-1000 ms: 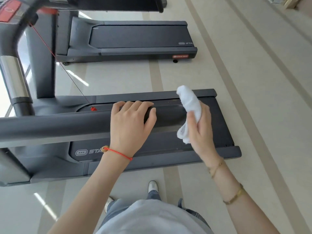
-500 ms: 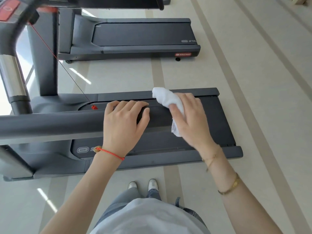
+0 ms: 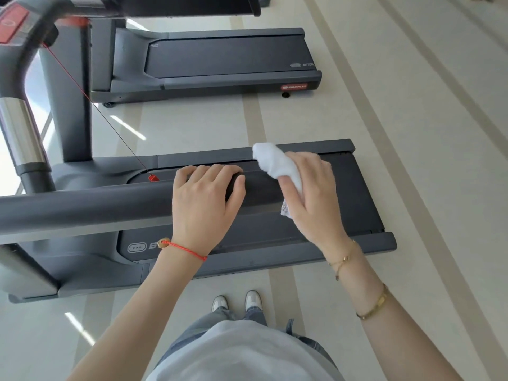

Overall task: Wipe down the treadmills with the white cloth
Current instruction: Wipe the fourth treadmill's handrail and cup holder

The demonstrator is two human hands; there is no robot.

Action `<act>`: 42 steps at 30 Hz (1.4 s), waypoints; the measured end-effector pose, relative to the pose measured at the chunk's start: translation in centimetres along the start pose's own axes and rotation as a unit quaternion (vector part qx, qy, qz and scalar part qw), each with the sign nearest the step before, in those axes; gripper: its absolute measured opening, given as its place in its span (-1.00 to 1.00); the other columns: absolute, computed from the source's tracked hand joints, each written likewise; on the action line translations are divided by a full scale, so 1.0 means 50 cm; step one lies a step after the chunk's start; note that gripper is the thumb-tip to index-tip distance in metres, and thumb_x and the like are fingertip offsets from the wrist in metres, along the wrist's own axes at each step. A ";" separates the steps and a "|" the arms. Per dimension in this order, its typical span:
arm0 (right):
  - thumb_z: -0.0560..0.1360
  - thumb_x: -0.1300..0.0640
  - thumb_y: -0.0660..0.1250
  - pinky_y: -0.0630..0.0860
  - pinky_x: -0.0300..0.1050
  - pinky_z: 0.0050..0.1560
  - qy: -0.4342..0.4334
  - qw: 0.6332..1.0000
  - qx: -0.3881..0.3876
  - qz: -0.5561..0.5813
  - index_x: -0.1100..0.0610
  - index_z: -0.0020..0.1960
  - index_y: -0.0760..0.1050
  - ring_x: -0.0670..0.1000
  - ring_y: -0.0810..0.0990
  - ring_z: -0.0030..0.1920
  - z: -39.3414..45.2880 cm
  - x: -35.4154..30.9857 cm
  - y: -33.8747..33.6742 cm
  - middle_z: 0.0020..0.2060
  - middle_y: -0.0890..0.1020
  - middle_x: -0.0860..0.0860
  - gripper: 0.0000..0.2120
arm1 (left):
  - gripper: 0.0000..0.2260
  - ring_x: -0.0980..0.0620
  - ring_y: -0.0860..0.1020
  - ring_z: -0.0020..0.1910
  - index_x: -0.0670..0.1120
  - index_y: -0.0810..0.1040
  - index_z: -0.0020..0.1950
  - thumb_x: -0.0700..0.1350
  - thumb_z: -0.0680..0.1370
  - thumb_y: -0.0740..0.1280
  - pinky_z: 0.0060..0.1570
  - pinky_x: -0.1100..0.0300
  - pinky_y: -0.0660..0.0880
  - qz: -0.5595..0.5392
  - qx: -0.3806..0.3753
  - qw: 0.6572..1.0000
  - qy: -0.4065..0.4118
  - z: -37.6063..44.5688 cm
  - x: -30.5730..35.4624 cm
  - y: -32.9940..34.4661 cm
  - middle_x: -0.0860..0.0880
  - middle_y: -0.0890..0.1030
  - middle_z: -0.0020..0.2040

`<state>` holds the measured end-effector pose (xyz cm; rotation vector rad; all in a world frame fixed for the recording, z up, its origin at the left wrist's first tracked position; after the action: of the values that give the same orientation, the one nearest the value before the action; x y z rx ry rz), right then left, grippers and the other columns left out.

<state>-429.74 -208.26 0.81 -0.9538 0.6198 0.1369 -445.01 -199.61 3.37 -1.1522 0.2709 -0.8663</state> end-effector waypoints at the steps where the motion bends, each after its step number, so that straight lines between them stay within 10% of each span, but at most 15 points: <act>1: 0.60 -0.09 0.11 0.40 -0.06 0.09 0.006 1.000 -0.014 -0.011 0.00 0.18 0.47 -0.01 0.46 0.05 0.017 -0.001 0.004 0.04 0.53 -0.10 -0.72 | -0.70 -0.02 0.60 -0.13 -0.01 0.64 0.06 0.00 0.66 0.11 0.18 0.04 0.39 0.000 -0.003 1.000 0.000 -0.001 0.001 0.000 0.07 0.67 -0.12; 7: 0.59 -0.13 0.20 0.32 -0.18 -0.27 0.212 0.939 -0.176 0.204 0.02 -0.01 0.59 -0.21 0.44 -0.46 0.064 0.063 0.042 -0.53 0.45 -0.23 -0.72 | -0.71 -0.02 0.60 -0.12 0.00 0.63 0.05 0.00 0.66 0.12 0.17 0.03 0.39 -0.005 -0.006 1.000 -0.008 -0.001 0.001 -0.002 0.07 0.66 -0.14; 12: 0.60 -0.04 0.10 0.45 0.01 -0.02 0.086 0.991 -0.063 0.084 0.07 -0.02 0.48 0.02 0.47 -0.07 0.037 0.017 0.009 -0.12 0.53 -0.07 -0.75 | -0.71 -0.02 0.59 -0.04 -0.02 0.63 0.08 0.02 0.65 0.13 0.25 0.03 0.34 -0.022 -0.020 0.999 -0.022 -0.002 -0.004 -0.002 0.06 0.67 -0.05; 20: 0.60 -0.06 0.13 0.37 0.00 -0.04 -0.120 0.976 -0.009 -0.183 0.05 0.17 0.53 0.11 0.46 -0.05 0.039 -0.108 0.025 0.00 0.57 -0.02 -0.70 | -0.81 -0.15 0.53 0.13 -0.16 0.61 0.15 -0.15 0.60 0.29 0.34 -0.13 0.32 -0.086 0.002 0.995 -0.057 -0.040 -0.066 -0.040 -0.08 0.63 0.11; 42: 0.66 -0.10 -0.03 0.36 0.02 0.09 -0.199 0.962 -0.081 -0.169 -0.20 0.51 0.19 0.07 0.44 0.13 0.039 -0.510 0.337 0.28 0.51 -0.17 -0.58 | -0.84 -0.11 0.51 0.23 -0.16 0.65 0.11 -0.22 0.58 0.32 0.49 -0.13 0.17 -0.075 0.071 0.990 -0.097 -0.155 -0.481 -0.235 -0.08 0.62 0.12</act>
<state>-456.09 -192.87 3.56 -1.1387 0.0702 0.0708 -470.83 -189.25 4.90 -1.1233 -0.0382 -0.8825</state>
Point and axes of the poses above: each hand's wrist, its own z-axis towards the middle knuckle, its own y-axis out of the palm, x = y × z, the point moved 8 cm from there along z, towards the middle knuckle
